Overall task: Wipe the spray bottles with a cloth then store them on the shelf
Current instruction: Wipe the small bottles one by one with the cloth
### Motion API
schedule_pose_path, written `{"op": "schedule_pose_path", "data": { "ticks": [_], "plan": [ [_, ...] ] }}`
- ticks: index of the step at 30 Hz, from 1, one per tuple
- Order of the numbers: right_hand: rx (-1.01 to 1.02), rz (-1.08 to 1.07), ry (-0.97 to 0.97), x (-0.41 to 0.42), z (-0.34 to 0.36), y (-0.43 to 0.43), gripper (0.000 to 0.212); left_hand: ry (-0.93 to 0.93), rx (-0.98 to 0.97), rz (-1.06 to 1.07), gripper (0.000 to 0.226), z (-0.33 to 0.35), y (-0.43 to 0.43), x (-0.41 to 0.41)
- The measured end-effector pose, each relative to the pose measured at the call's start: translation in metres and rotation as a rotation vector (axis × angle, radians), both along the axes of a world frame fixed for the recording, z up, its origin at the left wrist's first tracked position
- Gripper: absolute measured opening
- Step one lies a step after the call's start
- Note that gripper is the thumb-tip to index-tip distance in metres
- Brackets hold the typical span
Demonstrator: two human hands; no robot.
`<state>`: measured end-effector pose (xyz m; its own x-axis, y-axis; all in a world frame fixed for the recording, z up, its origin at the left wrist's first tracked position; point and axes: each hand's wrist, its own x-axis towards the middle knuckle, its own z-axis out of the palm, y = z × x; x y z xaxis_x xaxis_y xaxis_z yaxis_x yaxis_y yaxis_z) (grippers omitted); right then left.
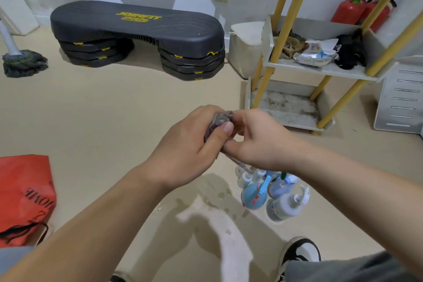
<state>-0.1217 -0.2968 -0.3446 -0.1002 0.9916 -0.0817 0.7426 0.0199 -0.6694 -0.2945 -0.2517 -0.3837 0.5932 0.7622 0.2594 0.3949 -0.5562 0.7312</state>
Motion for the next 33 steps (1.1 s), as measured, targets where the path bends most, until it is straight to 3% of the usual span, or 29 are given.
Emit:
{"op": "schedule_pose_path", "data": {
  "ticks": [2, 5, 6, 9, 15, 19, 23, 26, 31, 33],
  "plan": [
    [-0.033, 0.02, 0.065, 0.004, -0.002, -0.003, 0.009, -0.078, -0.083, 0.023, 0.017, -0.003, -0.004, 0.002],
    [-0.018, 0.022, -0.076, 0.007, -0.006, -0.007, 0.011, -0.151, -0.506, 0.202, 0.036, -0.001, -0.009, 0.011],
    [-0.021, 0.02, -0.106, 0.006, -0.006, -0.009, 0.011, -0.118, -0.56, 0.233, 0.041, -0.001, -0.009, 0.012],
    [-0.076, -0.001, -0.106, 0.003, -0.004, -0.014, 0.014, -0.08, -0.553, 0.318, 0.046, -0.003, -0.006, 0.01],
    [-0.128, -0.162, 0.043, 0.022, 0.004, -0.032, 0.033, -0.238, -0.665, 0.505, 0.042, -0.004, 0.001, -0.008],
    [-0.2, -0.23, -0.007, 0.028, -0.012, -0.053, 0.028, -0.163, -0.75, 0.458, 0.038, -0.003, -0.014, -0.006],
    [-0.247, -0.282, -0.104, 0.028, -0.055, -0.082, 0.025, -0.045, -0.988, 0.299, 0.023, -0.002, -0.037, 0.003],
    [-0.353, -0.301, -0.118, 0.035, -0.099, -0.096, 0.02, 0.151, -0.956, 0.189, 0.036, -0.031, -0.054, 0.009],
    [-0.503, -0.578, 0.133, 0.048, -0.175, -0.106, 0.016, 0.384, -0.913, 0.186, 0.005, -0.099, -0.056, 0.006],
    [-0.507, -0.672, 0.166, 0.048, -0.204, -0.111, 0.014, 0.435, -0.885, 0.199, 0.02, -0.124, -0.055, 0.008]
  ]
}}
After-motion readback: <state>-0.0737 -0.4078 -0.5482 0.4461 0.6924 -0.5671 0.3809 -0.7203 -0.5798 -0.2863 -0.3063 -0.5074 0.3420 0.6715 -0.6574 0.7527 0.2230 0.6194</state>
